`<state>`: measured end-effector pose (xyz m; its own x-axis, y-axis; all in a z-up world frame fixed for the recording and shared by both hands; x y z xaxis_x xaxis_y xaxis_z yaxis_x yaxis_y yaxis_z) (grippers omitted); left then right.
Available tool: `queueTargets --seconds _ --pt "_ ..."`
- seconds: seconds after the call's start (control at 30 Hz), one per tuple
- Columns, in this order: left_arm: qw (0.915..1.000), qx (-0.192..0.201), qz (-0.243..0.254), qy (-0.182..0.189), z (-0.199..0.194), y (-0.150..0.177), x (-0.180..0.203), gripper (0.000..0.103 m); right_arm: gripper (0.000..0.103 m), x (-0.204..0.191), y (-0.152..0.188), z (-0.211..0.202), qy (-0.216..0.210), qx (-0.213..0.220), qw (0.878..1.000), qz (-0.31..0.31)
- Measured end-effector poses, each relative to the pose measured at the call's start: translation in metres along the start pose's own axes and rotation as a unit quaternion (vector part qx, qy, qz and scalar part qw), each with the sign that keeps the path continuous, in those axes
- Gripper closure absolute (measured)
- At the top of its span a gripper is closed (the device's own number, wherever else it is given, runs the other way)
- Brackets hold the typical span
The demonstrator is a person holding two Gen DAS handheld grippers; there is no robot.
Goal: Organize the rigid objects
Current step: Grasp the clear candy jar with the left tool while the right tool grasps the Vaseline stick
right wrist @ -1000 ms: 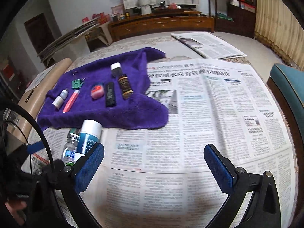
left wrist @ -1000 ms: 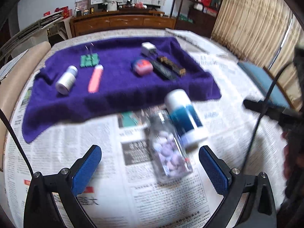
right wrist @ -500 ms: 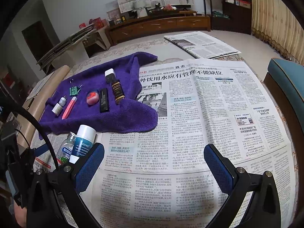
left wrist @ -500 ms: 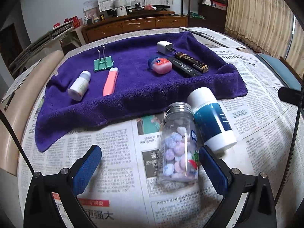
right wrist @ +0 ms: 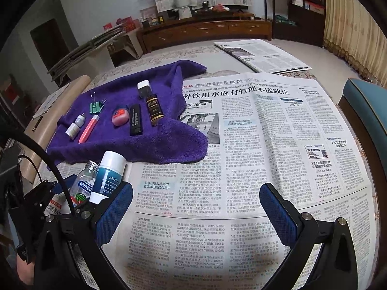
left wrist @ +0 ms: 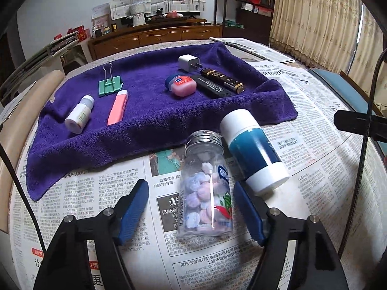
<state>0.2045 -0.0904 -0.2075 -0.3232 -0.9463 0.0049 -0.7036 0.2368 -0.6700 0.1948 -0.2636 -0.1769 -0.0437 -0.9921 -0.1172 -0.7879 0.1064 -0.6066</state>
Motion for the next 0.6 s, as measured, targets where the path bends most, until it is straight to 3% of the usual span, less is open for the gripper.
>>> queueTargets --seconds 0.17,0.23,0.6 --pt "1.0000 0.006 -0.001 0.006 -0.001 -0.002 0.001 0.050 0.000 0.000 0.000 0.000 0.002 0.001 1.000 0.000" --pt "0.9999 0.008 0.002 0.011 -0.002 -0.003 0.003 0.064 0.000 0.000 0.000 0.000 0.001 0.000 1.000 -0.001" --pt "0.9998 0.008 -0.006 0.014 -0.006 0.000 -0.003 0.064 0.000 -0.016 0.003 0.000 -0.011 -0.003 1.000 -0.017"
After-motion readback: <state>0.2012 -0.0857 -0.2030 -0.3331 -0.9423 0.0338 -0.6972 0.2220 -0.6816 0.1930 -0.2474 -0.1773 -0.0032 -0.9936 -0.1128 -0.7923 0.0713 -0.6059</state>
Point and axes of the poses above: each gripper's, at about its wrist camera, not at the fingertips, and z roughly the way its jaws point, x to its right, y to its underside, the point moved 9 cm from there along z, roughly the way its jaws point, and after that the axes turned 5 degrees about x, right-handed, at the moved point
